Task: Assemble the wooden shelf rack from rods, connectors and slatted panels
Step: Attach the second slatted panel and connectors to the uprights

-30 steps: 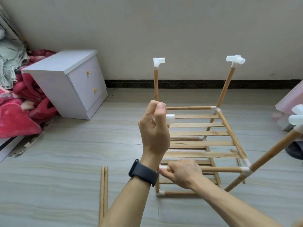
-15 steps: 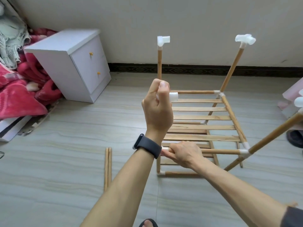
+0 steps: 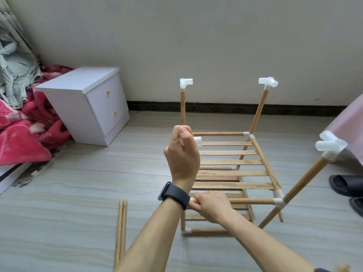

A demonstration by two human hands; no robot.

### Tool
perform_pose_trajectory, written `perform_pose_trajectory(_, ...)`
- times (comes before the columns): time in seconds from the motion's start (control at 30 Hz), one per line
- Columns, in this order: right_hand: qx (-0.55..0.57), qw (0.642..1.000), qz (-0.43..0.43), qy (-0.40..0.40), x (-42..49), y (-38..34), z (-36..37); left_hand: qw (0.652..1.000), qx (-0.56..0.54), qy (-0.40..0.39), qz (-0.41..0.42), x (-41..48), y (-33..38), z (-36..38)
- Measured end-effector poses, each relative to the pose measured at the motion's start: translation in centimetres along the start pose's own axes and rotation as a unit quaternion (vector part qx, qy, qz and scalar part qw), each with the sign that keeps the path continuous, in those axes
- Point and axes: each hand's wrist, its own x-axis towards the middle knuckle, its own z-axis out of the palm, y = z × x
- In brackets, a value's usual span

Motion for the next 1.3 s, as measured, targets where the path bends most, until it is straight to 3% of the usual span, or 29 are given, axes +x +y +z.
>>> perform_pose_trajectory(0.17, -0.008, 1.0, 0.007, -0.012, -0.1, 0.0, -0.1, 1.0, -0.015, -0.019, 0.009, 0.0, -0.3, -0.4)
perform_pose_trajectory(0.27, -0.018, 1.0, -0.003, 0.012, 0.0, -0.1, -0.2, 0.997, -0.019, -0.07, -0.023, 0.6, 0.2, -0.8)
perform_pose_trajectory(0.33, -0.083, 0.996, -0.013, 0.04, 0.0, -0.4, -0.5, 0.993, -0.016, -0.107, -0.05, 1.4, 0.6, -1.3)
perform_pose_trajectory(0.47, -0.079, 0.993, 0.032, 0.084, -1.0, -1.8, 0.0, 0.983, 0.024, -0.182, -0.023, 1.0, -0.5, -3.8)
perform_pose_trajectory(0.6, -0.048, 0.991, 0.066, 0.11, -2.3, -3.5, 1.7, 0.974, 0.101, -0.14, -0.145, -2.3, -7.6, -9.0)
perform_pose_trajectory(0.7, -0.054, 0.991, 0.071, 0.099, -2.5, -3.8, 2.9, 0.916, 0.252, -0.162, -0.265, -7.4, -15.5, -14.7)
perform_pose_trajectory(0.87, -0.097, 0.988, 0.091, 0.079, -1.3, -3.6, 3.6, 0.722, 0.45, -0.296, -0.434, -15.3, -23.4, -21.3)
perform_pose_trajectory(0.93, -0.097, 0.988, 0.093, 0.075, -0.8, -3.9, 3.5, 0.667, 0.485, -0.334, -0.456, -16.8, -24.8, -22.1)
perform_pose_trajectory(1.13, -0.083, 0.987, 0.085, 0.113, -0.6, -4.0, 4.4, 0.602, 0.52, -0.351, -0.493, -18.3, -27.8, -22.2)
perform_pose_trajectory(1.3, -0.083, 0.986, 0.075, 0.125, -0.5, -3.8, 4.8, 0.574, 0.61, -0.362, -0.409, -19.2, -28.7, -22.2)
